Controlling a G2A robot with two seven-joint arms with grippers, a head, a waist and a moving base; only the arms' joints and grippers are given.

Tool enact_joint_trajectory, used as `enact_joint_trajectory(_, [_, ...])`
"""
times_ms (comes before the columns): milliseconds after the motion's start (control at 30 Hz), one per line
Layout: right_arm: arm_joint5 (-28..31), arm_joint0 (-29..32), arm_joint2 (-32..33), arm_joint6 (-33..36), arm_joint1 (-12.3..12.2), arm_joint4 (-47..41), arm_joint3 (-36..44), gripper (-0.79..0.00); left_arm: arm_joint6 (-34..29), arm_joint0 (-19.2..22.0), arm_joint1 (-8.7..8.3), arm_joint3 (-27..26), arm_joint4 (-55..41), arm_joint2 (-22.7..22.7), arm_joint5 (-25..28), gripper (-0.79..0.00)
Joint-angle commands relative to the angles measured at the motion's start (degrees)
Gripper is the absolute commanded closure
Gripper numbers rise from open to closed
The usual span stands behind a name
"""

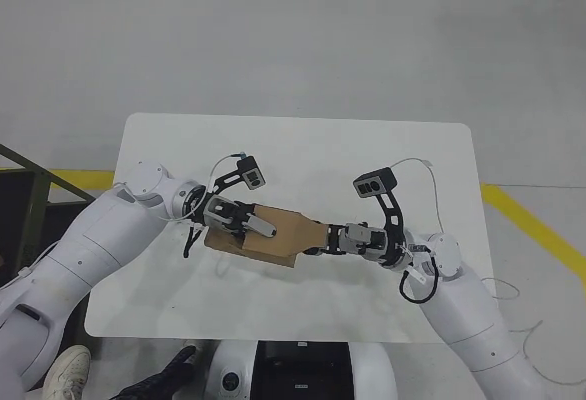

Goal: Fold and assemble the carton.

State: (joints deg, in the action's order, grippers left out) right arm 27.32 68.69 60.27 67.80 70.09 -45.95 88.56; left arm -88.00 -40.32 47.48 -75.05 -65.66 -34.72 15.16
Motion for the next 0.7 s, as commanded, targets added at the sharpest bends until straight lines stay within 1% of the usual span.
enact_joint_trajectory(0, [0.19,0.05,-0.11,-0.60,0.08,0.34,0.04,-0.785,0.00,0.00,0.00,0.00,0.00,0.00,0.00,0.000])
enact_joint_trajectory(200, [0.93,1.42,1.31,0.04,-0.18,0.24,1.53,-0.785,0.00,0.00,0.00,0.00,0.00,0.00,0.00,0.000])
enact_joint_trajectory(367, [1.31,4.31,5.34,0.87,-1.02,-0.03,3.99,-0.785,0.00,0.00,0.00,0.00,0.00,0.00,0.00,0.000])
enact_joint_trajectory(500, [2.17,5.81,9.27,-0.38,-1.74,3.10,5.15,-0.785,0.00,0.00,0.00,0.00,0.00,0.00,0.00,0.000])
enact_joint_trajectory(567, [3.75,5.73,11.71,-2.15,-2.14,8.29,5.39,-0.785,0.00,0.00,0.00,0.00,0.00,0.00,0.00,0.000])
enact_joint_trajectory(667, [4.32,5.30,14.28,-7.18,-2.58,19.68,7.12,-0.785,0.00,0.00,0.00,0.00,0.00,0.00,0.00,0.000])
